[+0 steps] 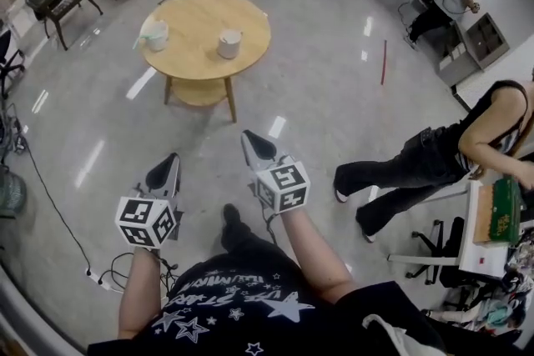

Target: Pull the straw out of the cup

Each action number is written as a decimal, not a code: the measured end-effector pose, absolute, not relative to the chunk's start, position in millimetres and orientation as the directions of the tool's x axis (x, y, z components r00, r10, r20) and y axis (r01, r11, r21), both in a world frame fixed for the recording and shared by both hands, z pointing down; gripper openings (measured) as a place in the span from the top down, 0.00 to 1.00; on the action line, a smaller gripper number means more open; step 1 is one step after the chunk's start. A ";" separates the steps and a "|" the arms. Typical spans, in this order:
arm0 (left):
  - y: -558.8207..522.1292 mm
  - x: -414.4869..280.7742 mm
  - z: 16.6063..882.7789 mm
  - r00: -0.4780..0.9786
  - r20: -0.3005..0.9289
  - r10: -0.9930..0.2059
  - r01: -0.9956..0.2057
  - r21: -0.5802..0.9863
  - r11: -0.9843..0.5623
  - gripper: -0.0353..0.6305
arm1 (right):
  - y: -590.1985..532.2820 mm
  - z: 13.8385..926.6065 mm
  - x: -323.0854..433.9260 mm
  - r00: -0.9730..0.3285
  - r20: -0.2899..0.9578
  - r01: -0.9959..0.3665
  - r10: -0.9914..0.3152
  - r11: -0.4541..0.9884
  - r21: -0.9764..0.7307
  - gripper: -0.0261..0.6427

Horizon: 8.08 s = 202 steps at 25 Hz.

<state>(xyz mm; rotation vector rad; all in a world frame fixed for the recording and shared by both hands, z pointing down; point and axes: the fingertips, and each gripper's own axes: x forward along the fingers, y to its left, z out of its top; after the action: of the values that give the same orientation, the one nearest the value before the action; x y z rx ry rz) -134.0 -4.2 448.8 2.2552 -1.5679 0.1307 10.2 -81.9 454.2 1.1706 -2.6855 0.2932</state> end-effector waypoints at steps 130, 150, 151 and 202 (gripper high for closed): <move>-340.0 -158.0 503.7 0.510 0.376 -0.774 -0.855 0.321 -0.407 0.94 | -374.2 477.7 -29.7 -0.523 0.333 -0.749 -0.785 0.610 0.260 0.93; -226.0 -107.0 479.4 0.440 0.362 -0.821 -0.891 0.285 -0.352 0.94 | -265.2 454.8 27.4 -0.577 0.309 -0.719 -0.756 0.649 0.247 0.93; -220.5 -104.3 479.2 0.439 0.362 -0.822 -0.892 0.284 -0.351 0.94 | -259.6 455.0 30.7 -0.576 0.314 -0.717 -0.755 0.651 0.250 0.93; 8.4 -145.9 462.3 0.450 0.310 -0.837 -0.881 0.309 -0.359 0.94 | -38.5 441.0 -10.4 -0.578 0.294 -0.738 -0.761 0.642 0.208 0.93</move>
<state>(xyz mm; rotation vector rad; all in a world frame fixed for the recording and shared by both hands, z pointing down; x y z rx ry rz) -145.9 8.4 462.3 2.2761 -1.4444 0.1366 -10.4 -38.5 441.0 1.1923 -2.5080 -0.0890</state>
